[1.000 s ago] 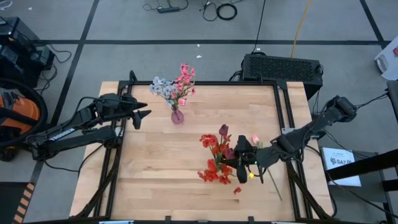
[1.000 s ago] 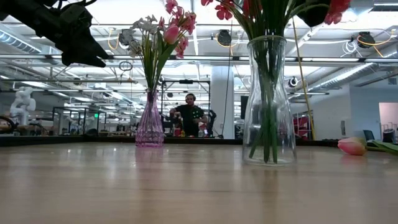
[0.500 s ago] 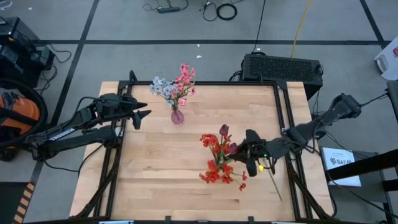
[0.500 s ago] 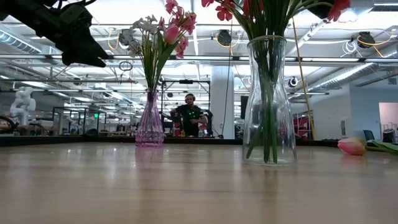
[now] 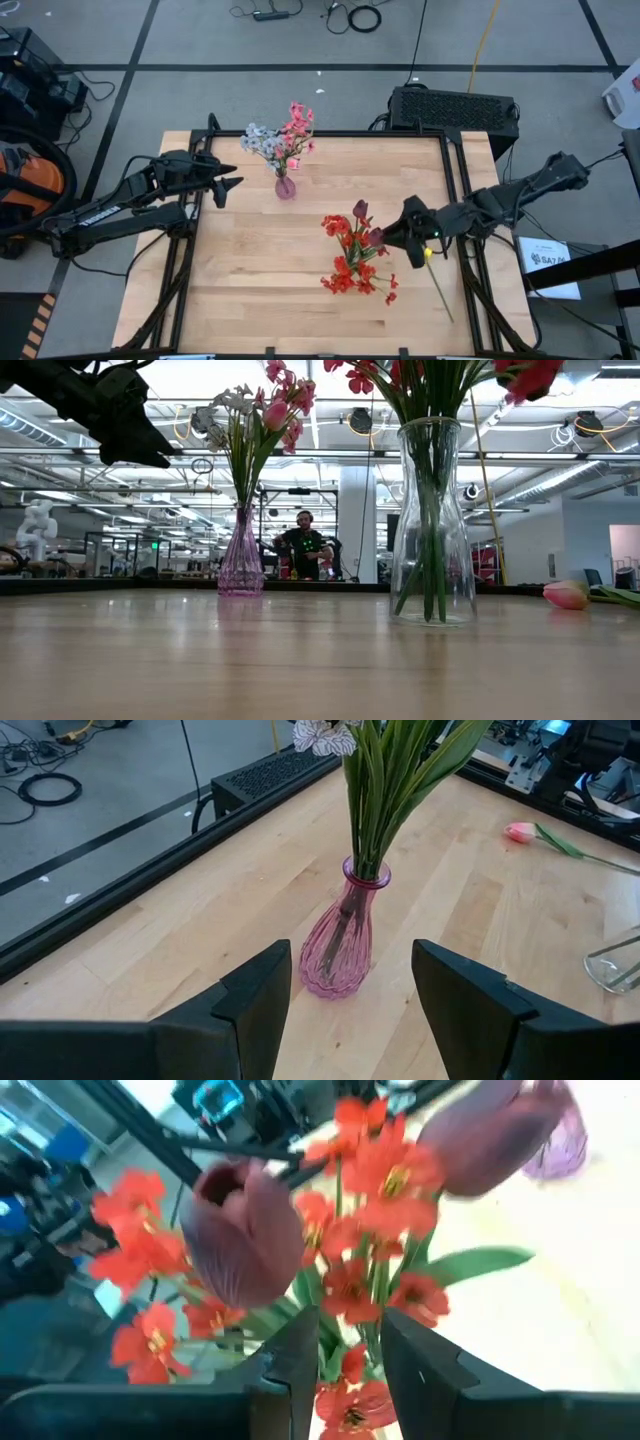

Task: Sort flowers into vase by color
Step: Put the dark red tulip into the transparent flower vase, then put the pink tulip into the light violet flower vase

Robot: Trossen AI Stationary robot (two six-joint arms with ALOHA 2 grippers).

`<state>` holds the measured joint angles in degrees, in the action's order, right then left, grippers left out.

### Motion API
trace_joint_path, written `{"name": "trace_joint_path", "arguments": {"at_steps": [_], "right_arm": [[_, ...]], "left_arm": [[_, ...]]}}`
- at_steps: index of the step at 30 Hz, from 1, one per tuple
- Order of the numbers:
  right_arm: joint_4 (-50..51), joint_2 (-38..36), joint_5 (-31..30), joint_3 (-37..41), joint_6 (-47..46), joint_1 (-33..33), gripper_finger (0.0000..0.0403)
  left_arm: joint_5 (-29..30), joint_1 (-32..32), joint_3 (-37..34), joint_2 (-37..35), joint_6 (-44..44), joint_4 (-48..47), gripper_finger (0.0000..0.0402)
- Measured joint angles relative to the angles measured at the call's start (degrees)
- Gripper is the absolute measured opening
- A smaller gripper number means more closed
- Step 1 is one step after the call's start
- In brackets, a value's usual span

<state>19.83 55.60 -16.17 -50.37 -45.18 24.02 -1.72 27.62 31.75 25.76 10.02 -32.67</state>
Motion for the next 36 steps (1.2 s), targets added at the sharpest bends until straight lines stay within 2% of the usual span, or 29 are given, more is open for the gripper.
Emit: {"name": "trace_joint_path", "arguments": {"at_steps": [9, 11, 14, 17, 21, 26, 29, 36], "right_arm": [[0.1, -7.1, -0.7, 0.0, 1.3, -4.0, 0.0102], [1.7, -9.2, -3.6, 0.0, 2.1, -4.7, 0.0102], [5.5, -12.2, -12.2, 0.0, 2.1, -5.3, 0.0092], [12.9, -14.7, -17.0, 0.0, -4.3, -6.3, 0.0073], [26.8, -15.4, -12.5, 0.0, -16.5, -8.3, 0.0037], [40.6, -11.4, -3.9, 0.0, -28.4, -8.7, 0.0003], [44.7, -8.2, -0.6, 0.0, -31.5, -8.7, 0.0008], [47.0, 0.6, 6.1, 0.1, -33.1, -8.7, 0.0041]], "left_arm": [[0.0, 0.0, 0.0, 0.0, 0.0, 0.0, 0.0215], [0.0, 0.0, 0.0, 0.0, 0.0, 0.0, 0.0215], [0.0, 0.0, 0.0, 0.0, 0.0, 0.0, 0.0215], [0.0, 0.0, 0.0, 0.0, 0.0, 0.0, 0.0215], [0.0, 0.0, 0.0, 0.0, 0.0, 0.0, 0.0215], [0.0, 0.0, 0.0, 0.0, -0.3, 0.0, 0.0215], [0.0, 0.0, 0.0, 0.0, -0.3, 0.0, 0.0215], [0.0, 0.0, 0.0, 0.0, -0.2, 0.0, 0.0215]]}}
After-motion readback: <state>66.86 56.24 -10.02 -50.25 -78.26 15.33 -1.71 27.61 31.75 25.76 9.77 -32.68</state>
